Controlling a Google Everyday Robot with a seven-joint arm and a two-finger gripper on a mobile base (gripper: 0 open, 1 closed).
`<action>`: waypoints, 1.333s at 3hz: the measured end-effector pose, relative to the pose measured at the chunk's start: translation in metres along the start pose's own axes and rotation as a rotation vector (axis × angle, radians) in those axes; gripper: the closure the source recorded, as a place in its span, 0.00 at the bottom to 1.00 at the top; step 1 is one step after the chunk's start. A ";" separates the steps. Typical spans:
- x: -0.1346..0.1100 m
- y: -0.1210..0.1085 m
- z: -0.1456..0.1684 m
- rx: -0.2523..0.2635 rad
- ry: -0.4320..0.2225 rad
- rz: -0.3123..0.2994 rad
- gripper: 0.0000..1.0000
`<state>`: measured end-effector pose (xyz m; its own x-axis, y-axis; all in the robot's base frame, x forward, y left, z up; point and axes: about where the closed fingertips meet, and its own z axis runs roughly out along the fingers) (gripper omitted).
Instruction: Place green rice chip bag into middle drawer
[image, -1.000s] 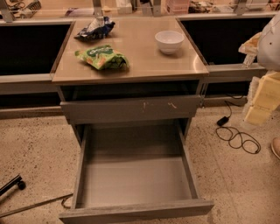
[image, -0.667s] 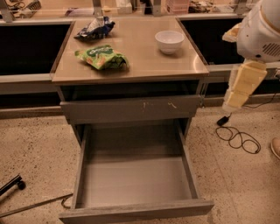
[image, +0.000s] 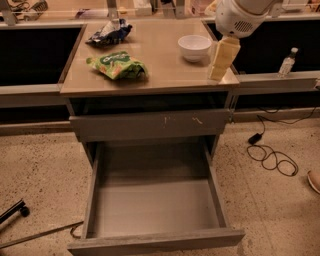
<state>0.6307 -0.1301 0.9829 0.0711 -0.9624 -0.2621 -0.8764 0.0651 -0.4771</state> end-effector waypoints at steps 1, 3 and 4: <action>0.000 0.000 0.000 0.000 -0.001 -0.001 0.00; -0.108 -0.003 0.057 -0.011 -0.160 -0.209 0.00; -0.159 0.003 0.082 -0.018 -0.220 -0.285 0.00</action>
Offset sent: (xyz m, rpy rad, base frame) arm 0.0355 0.1149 -0.0222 0.0622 -0.0683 0.2489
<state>0.6558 0.0442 0.9545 0.4132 -0.8613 -0.2955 -0.8147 -0.2047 -0.5426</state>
